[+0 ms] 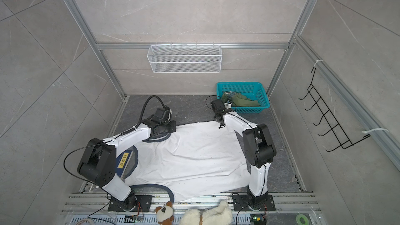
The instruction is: Fold and stack the tank tops
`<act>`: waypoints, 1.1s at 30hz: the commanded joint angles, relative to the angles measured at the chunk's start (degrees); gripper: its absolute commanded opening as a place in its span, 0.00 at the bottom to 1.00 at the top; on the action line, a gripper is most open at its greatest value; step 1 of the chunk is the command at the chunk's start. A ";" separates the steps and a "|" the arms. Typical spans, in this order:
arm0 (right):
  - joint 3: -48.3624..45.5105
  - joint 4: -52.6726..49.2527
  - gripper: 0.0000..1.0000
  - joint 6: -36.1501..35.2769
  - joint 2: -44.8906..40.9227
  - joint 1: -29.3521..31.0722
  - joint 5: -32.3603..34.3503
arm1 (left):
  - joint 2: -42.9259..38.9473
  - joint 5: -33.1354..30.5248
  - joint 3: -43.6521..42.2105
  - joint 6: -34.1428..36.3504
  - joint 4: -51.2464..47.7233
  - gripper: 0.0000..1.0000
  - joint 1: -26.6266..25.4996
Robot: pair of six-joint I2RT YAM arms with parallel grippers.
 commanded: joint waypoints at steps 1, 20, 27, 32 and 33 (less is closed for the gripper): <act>-1.18 0.66 0.00 0.86 -2.65 -2.56 0.98 | 4.48 -1.11 6.65 4.72 -2.33 0.00 0.36; -2.76 3.03 0.00 -1.95 -5.91 -9.42 -6.56 | 19.16 -1.81 26.92 8.64 -8.16 0.00 0.53; -14.03 4.10 0.00 -0.11 -13.99 -9.41 -9.07 | 13.69 -0.57 19.24 7.08 -6.42 0.00 -1.41; -22.00 4.55 0.00 0.10 -20.61 -9.41 -10.37 | 7.02 -1.57 11.27 5.95 -3.95 0.00 -2.98; -23.62 4.42 0.00 0.18 -21.98 -9.40 -10.48 | 5.51 -1.94 9.33 5.57 -3.20 0.00 -3.35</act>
